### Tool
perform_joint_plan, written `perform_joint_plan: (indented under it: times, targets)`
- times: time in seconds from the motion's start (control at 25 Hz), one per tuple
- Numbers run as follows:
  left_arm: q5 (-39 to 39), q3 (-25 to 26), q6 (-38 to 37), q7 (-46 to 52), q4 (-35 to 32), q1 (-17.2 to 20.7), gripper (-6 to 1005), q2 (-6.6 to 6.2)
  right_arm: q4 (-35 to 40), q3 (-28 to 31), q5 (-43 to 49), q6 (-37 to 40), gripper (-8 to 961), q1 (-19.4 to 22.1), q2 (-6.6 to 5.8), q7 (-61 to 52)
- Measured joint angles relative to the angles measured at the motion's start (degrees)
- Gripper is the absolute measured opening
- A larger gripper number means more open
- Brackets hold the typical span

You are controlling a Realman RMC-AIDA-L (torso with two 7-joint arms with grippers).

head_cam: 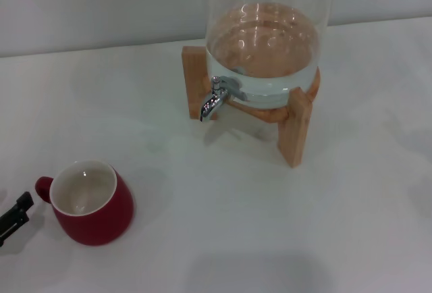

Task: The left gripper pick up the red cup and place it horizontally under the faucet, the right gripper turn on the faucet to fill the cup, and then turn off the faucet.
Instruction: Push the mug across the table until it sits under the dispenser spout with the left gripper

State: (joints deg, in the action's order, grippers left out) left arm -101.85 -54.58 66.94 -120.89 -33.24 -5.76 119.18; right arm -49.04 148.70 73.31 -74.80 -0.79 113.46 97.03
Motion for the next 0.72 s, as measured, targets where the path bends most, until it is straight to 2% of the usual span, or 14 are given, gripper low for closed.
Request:
perform_joint_plan:
  times: [0.72]
  targets:
    - [3.17,0.03,-1.49,0.02,-0.48,-1.4,829,-0.05,-0.09,0.7,-0.1,-0.34,722,-0.62,0.01,-0.02]
